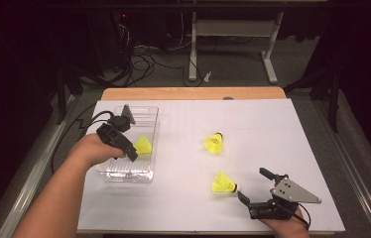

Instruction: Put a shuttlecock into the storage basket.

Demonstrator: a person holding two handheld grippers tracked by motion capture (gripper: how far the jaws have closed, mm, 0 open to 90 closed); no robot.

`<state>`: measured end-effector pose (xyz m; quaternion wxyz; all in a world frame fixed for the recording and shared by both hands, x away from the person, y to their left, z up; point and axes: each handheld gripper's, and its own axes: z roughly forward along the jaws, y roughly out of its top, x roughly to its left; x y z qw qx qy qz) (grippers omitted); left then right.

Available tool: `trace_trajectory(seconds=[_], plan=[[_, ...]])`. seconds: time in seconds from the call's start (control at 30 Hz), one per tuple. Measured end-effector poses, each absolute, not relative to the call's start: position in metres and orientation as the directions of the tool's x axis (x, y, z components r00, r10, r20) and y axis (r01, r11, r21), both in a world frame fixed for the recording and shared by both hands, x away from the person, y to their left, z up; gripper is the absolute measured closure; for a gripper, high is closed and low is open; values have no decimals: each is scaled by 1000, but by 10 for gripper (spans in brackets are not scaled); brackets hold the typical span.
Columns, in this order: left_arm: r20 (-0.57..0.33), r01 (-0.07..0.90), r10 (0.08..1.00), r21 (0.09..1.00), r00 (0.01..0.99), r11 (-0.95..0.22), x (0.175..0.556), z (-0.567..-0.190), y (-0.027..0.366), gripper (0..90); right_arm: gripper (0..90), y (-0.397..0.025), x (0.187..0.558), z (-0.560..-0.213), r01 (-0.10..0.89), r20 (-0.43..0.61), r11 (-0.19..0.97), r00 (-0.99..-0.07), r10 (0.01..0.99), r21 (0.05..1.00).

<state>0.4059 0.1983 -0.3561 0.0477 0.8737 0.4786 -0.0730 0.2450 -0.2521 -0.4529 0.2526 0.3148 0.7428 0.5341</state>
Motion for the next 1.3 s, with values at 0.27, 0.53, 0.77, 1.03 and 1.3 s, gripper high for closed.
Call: trace_trajectory(seconds=[0.27,0.53,0.77,1.03,1.3], plan=[[-164,834,821,17,547,-552,396,-349,198,190,2,-251,245,-453,199,-41,235,-675,736,951],[-155,843,831,17,534,-538,389,-344,201,116,2,-251,245,-453,199,-41,235,-674,737,951],[-156,838,828,-1,538,-545,384,-344,199,7,2,-251,245,-453,199,-43,237,-675,737,951],[-159,841,830,-2,534,-541,382,-341,199,8,2,-252,245,-454,201,-41,237,-674,737,951],[-157,832,822,-2,548,-555,379,-341,194,8,2,-251,245,-454,202,-40,235,-674,738,951]])
